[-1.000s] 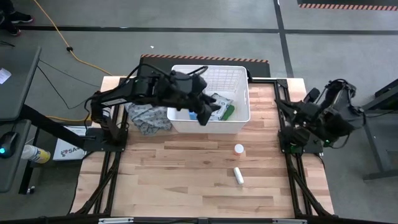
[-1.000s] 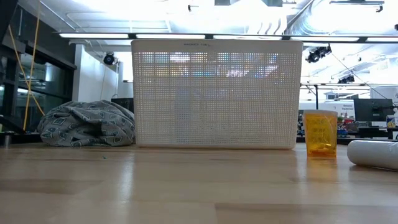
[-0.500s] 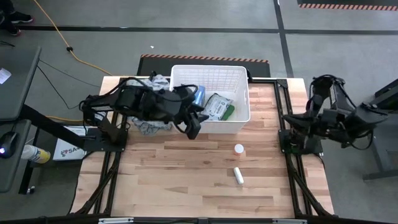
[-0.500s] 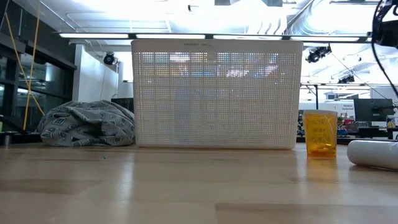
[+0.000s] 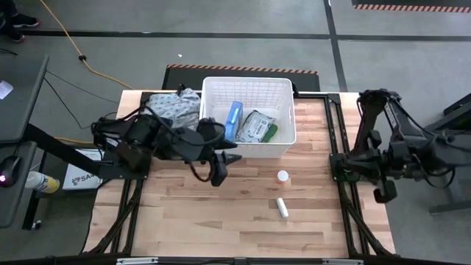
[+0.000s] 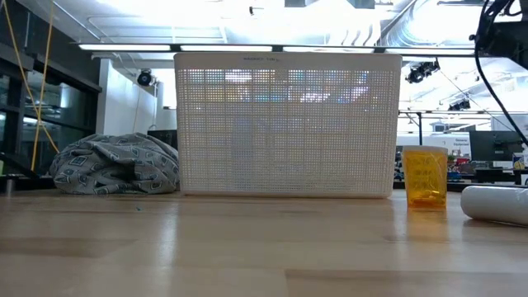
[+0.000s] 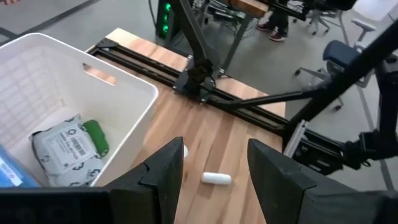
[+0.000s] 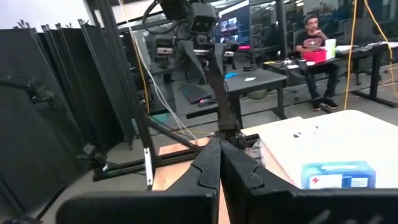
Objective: Pick & place medical supplies in basket/bin
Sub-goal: Put the orange pill bottle into the white bin
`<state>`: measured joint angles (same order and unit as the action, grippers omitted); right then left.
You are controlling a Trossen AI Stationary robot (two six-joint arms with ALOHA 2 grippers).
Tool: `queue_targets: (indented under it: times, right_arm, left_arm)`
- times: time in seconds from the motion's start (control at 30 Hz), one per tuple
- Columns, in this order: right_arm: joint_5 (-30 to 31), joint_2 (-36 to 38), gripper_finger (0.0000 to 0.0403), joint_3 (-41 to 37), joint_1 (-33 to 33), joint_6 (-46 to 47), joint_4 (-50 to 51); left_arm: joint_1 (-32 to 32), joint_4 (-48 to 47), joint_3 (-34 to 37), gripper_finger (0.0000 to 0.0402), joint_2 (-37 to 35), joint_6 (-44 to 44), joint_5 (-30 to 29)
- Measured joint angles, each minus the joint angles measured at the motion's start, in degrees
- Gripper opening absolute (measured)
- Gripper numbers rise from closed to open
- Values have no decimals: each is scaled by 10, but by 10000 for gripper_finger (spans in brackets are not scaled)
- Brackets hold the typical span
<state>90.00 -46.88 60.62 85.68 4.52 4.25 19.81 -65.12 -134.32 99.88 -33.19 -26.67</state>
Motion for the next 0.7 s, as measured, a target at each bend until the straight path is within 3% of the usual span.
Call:
queue_targets:
  times: [0.43,0.7]
  right_arm:
    - [-23,-61,0,0,-9,70,12]
    - [-113,-90,1,0,-70,128,67]
  left_arm:
    - [79,6,0,211,0,-3,-59]
    - [134,-29,0,211,0,-53,-172]
